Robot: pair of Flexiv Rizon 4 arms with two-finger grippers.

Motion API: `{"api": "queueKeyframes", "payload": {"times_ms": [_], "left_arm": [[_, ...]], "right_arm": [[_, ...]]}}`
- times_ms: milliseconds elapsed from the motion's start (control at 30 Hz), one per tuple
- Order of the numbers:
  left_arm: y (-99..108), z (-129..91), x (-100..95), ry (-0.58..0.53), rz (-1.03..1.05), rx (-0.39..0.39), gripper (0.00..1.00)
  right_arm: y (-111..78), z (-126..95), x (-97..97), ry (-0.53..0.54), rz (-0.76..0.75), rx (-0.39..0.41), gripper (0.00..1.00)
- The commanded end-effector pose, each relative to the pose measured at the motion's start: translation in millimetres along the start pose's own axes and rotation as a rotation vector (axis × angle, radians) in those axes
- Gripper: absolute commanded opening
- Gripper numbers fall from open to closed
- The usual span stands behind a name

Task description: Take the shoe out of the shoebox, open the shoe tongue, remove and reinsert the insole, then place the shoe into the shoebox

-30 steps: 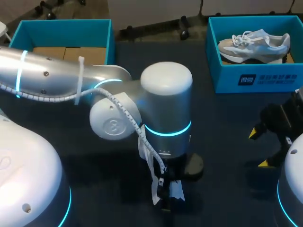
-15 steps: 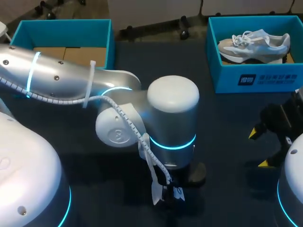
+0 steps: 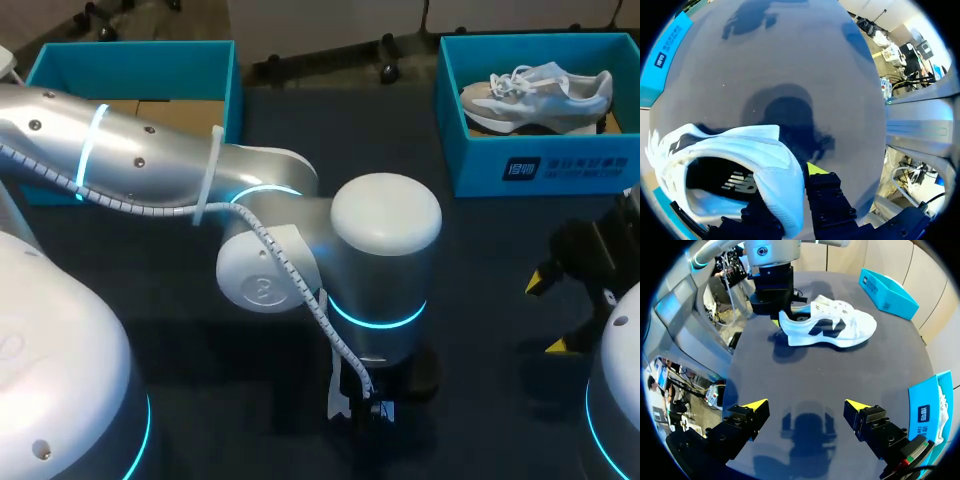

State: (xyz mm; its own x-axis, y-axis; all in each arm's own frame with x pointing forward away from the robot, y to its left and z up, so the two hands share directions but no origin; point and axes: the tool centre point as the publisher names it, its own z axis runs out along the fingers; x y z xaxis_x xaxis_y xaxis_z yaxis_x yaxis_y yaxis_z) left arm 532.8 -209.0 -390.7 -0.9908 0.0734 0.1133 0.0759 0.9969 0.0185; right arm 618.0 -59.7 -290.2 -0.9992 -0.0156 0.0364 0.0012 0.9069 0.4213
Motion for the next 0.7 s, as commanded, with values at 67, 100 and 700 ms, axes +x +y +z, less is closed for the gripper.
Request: {"api": "queueKeyframes", "payload": {"times_ms": [67, 100, 700], "left_arm": [[14, -6, -15.0, 0.018, -0.004, 0.016, 0.0], [17, -8, -16.7, 0.022, 0.001, 0.025, 0.0], [95, -126, -75.8, 0.089, 0.264, 0.136, 0.0]], "right_arm": [[0.0, 1, 1.0, -0.002, 0.0, 0.003, 1.0], [0.0, 1, 1.0, -0.002, 0.0, 0.003, 1.0], [0.0, 1, 1.0, -0.002, 0.0, 0.003, 1.0]]}}
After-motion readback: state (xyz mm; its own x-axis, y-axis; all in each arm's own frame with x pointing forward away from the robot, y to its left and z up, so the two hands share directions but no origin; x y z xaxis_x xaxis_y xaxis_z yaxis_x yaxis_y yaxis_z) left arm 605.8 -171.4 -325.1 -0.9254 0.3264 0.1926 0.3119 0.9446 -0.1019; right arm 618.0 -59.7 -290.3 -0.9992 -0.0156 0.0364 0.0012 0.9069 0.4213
